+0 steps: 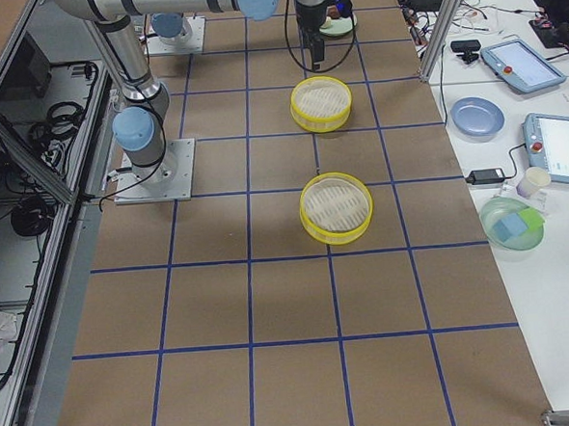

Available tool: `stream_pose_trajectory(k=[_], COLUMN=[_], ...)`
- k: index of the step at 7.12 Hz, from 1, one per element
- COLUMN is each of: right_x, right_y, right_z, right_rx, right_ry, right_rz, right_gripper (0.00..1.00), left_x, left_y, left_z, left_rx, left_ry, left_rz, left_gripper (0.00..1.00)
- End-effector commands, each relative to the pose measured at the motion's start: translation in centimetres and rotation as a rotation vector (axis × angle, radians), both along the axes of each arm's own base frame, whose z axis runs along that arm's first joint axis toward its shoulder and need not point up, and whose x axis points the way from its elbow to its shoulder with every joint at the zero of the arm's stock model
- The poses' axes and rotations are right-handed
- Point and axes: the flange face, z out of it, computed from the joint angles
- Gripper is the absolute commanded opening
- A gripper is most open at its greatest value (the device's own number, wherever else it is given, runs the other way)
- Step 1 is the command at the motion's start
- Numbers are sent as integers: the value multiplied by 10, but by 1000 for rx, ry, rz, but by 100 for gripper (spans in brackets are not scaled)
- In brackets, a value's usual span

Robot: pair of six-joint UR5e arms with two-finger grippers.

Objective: Stack buns with steamer

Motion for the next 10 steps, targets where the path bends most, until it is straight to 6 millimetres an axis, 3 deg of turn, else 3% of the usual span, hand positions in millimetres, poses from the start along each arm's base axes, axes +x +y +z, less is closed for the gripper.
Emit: stream_pose_trajectory(k=[1,2,3,4,5,6,8,9,10], right_x=[-128,-169,-191,-232,-281,-294,-316,-342,-347], right_y=[-45,-76,-91,-86,-77,-74,-65,-62,-61], right_z=[-46,-85,-112,-133,-167,-186,-217,-233,-239], right_rx=[-9,-27,-33,2,37,46,80,52,53], right_ry=[-2,78,133,136,106,65,28,47,46], right_rz=[-1,5,4,-11,-60,-57,-80,-55,-58], right_gripper=[100,100,100,100,100,100,83,82,81], left_x=[22,28,31,32,29,29,30,31,31], left_y=[-30,-50,-68,-82,-93,-103,-109,-108,-108], left_z=[-37,-60,-92,-122,-149,-175,-227,-249,-263], left_rx=[-18,-66,-74,-71,-69,-72,1,36,58], left_ry=[-7,-27,-28,-13,41,66,67,72,77], left_rz=[-9,-74,-87,-92,-101,-112,-208,-223,-227], left_gripper=[100,100,100,100,100,100,92,91,91])
